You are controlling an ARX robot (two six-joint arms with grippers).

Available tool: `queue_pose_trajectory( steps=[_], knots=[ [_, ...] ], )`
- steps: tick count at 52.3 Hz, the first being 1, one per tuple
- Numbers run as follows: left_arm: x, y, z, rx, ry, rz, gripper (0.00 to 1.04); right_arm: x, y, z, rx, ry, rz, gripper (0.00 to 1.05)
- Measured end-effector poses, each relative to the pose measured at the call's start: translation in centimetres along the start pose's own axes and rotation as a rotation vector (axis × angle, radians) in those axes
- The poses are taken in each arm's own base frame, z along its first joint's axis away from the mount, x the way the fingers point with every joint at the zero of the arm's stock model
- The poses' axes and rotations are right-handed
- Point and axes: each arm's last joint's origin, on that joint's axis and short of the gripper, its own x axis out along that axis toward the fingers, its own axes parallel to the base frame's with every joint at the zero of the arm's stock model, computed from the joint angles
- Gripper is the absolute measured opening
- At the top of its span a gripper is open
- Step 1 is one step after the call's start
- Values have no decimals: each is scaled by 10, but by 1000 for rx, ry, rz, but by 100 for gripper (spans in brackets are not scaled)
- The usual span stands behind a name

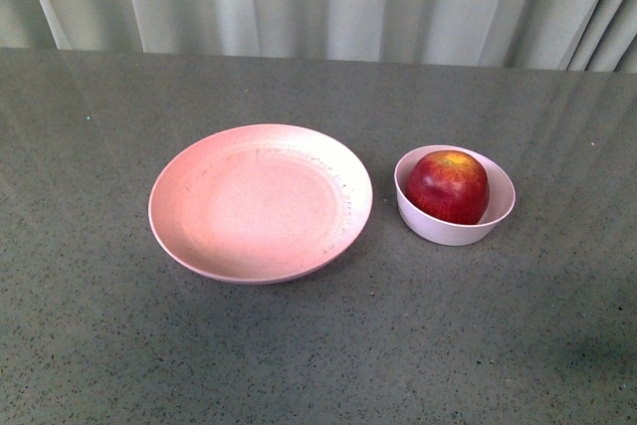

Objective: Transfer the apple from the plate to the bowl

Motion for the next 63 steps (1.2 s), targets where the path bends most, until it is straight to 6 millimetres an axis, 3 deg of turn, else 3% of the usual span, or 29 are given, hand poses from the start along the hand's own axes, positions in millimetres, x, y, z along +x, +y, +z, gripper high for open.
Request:
queue_pose_trajectory(
  steps=[7,35,58,60,63],
  knots=[
    [-9,0,-4,0,22,0,2,0,0,0,0,0,0,96],
    [-9,0,-4,1,23,1,2,0,0,0,0,0,0,96],
    [-9,0,-4,1,23,1,91,0,0,0,0,0,0,96],
    [-9,0,-4,2,23,1,98,0,0,0,0,0,0,96],
    [-9,0,-4,3,23,1,95,0,0,0,0,0,0,96]
  ],
)
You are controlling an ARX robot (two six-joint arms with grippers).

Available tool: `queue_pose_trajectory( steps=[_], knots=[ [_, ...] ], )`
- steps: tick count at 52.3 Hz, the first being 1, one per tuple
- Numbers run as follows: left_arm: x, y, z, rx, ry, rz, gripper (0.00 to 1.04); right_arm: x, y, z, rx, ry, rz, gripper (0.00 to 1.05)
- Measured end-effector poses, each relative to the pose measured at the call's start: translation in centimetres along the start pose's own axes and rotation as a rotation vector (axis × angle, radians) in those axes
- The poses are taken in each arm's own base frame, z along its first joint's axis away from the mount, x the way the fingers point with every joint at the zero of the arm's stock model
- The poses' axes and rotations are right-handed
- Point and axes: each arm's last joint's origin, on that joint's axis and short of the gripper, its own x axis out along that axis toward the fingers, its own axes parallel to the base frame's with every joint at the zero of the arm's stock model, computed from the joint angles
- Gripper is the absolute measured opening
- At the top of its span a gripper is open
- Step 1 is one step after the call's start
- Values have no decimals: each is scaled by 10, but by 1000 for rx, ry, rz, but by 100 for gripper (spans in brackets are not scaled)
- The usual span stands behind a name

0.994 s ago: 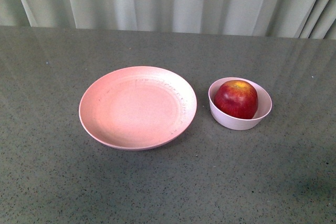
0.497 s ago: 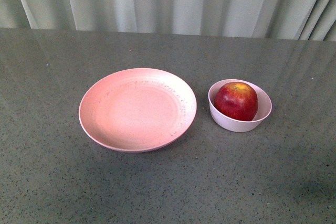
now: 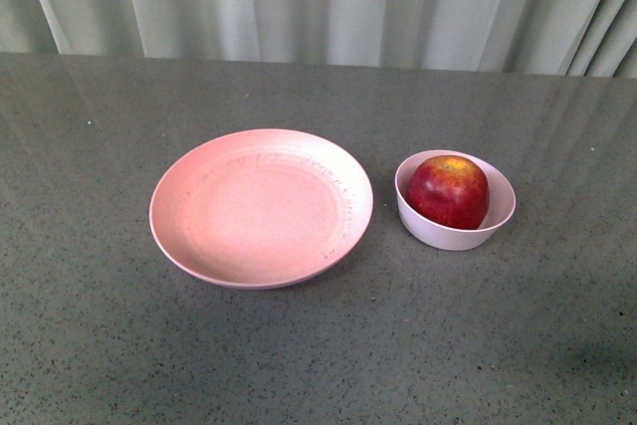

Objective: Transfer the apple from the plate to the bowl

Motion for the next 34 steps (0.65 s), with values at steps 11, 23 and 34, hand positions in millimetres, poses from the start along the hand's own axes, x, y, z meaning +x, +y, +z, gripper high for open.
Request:
queue_pose_trajectory(
  steps=[11,23,34],
  knots=[
    [0,0,0,0,0,0,96,0,0,0,0,0,0,96],
    [0,0,0,0,0,0,96,0,0,0,0,0,0,96],
    [0,0,0,0,0,0,96,0,0,0,0,0,0,96]
  ],
)
